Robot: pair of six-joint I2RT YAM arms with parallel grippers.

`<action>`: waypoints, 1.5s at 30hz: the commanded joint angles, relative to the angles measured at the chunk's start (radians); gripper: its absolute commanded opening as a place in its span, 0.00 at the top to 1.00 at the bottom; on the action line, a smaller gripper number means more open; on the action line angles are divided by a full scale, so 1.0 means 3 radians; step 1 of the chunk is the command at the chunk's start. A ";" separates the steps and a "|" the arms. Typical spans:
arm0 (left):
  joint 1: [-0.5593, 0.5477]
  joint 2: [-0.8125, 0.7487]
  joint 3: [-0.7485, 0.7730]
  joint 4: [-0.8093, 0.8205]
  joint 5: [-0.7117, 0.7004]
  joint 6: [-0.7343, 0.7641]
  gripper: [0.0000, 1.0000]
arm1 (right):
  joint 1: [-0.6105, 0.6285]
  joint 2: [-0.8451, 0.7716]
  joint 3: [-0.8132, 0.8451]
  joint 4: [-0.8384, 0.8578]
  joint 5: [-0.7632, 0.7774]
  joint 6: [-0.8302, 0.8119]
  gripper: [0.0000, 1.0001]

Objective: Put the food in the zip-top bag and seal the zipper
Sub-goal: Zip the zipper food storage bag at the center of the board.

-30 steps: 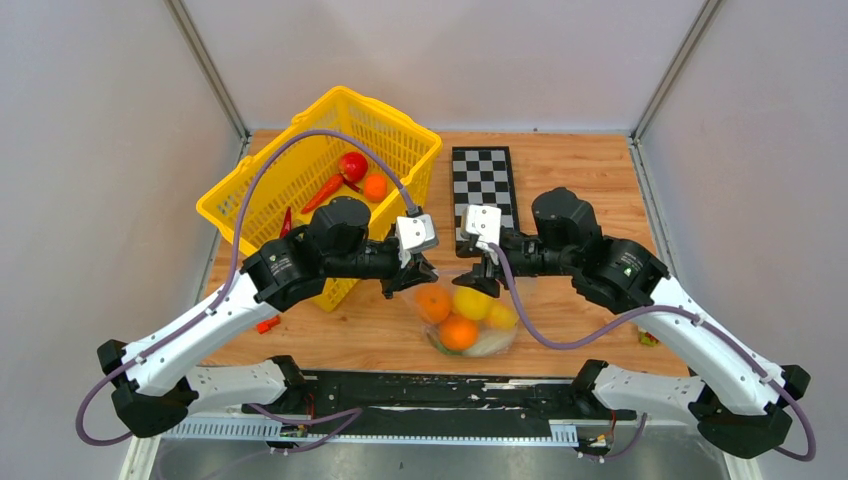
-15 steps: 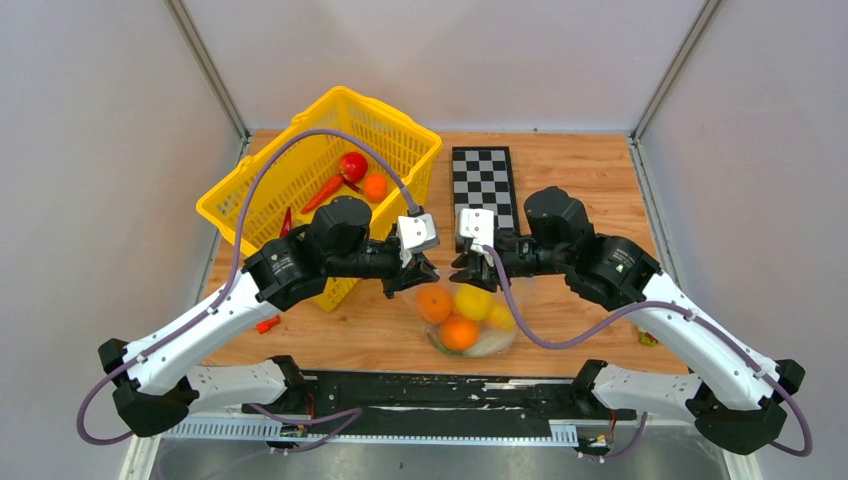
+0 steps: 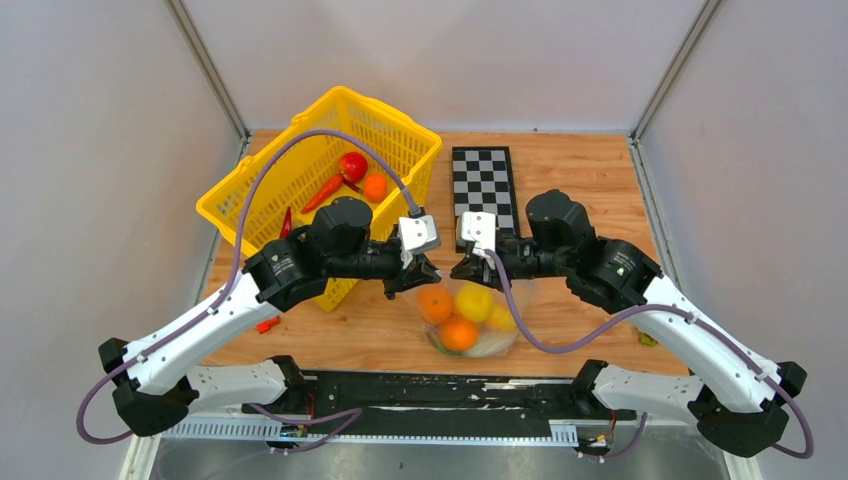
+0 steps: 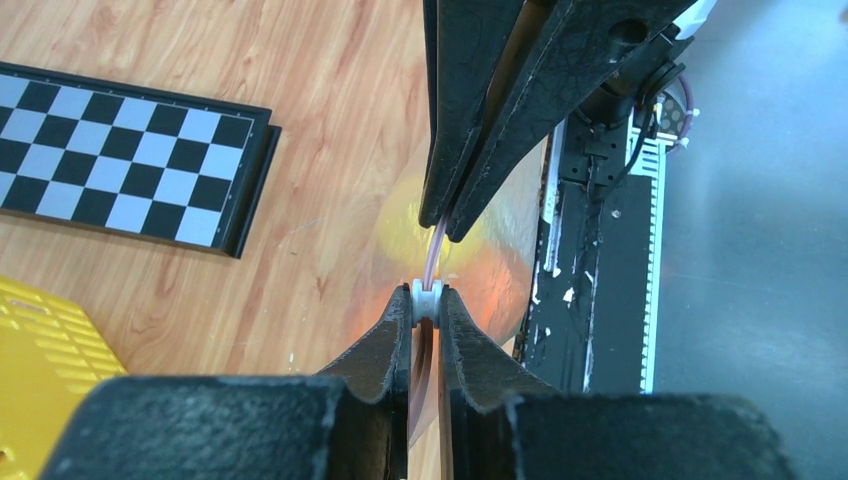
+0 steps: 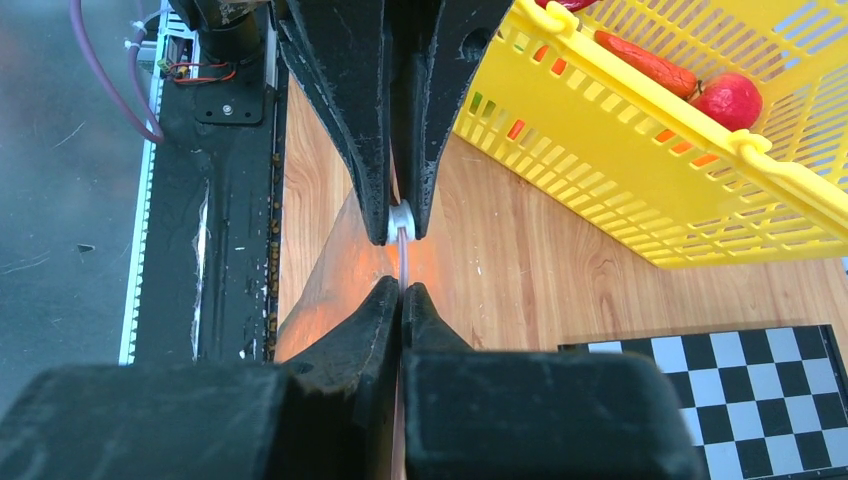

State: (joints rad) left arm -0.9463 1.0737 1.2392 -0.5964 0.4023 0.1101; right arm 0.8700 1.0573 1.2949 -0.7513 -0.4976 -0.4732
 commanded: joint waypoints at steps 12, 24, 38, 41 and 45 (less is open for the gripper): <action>0.0012 -0.0295 -0.0095 -0.0040 -0.0439 0.0057 1.00 | 0.0015 -0.0170 -0.0077 0.0097 0.0242 0.0027 1.00; 0.0019 -0.0521 -0.0215 -0.0157 -0.0748 0.0073 1.00 | 0.0015 -0.0239 -0.0092 0.0086 0.0285 0.0063 1.00; 0.0083 -0.0623 -0.0300 -0.0276 -0.0964 0.0106 1.00 | 0.0015 -0.0262 -0.0123 0.0041 0.0467 0.0087 1.00; 0.0104 -0.0655 -0.0309 -0.0295 -0.0986 0.0109 1.00 | 0.0015 -0.0270 -0.0131 0.0035 0.0528 0.0084 1.00; 0.0127 -0.0698 -0.0318 -0.0351 -0.1050 0.0117 1.00 | 0.0014 -0.0303 -0.0167 0.0063 0.0592 0.0080 1.00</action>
State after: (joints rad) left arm -0.9329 0.9066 1.1503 -0.6357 0.1722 0.1188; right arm 0.8810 1.0111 1.2560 -0.7055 -0.3817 -0.4541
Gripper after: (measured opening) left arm 0.152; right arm 0.023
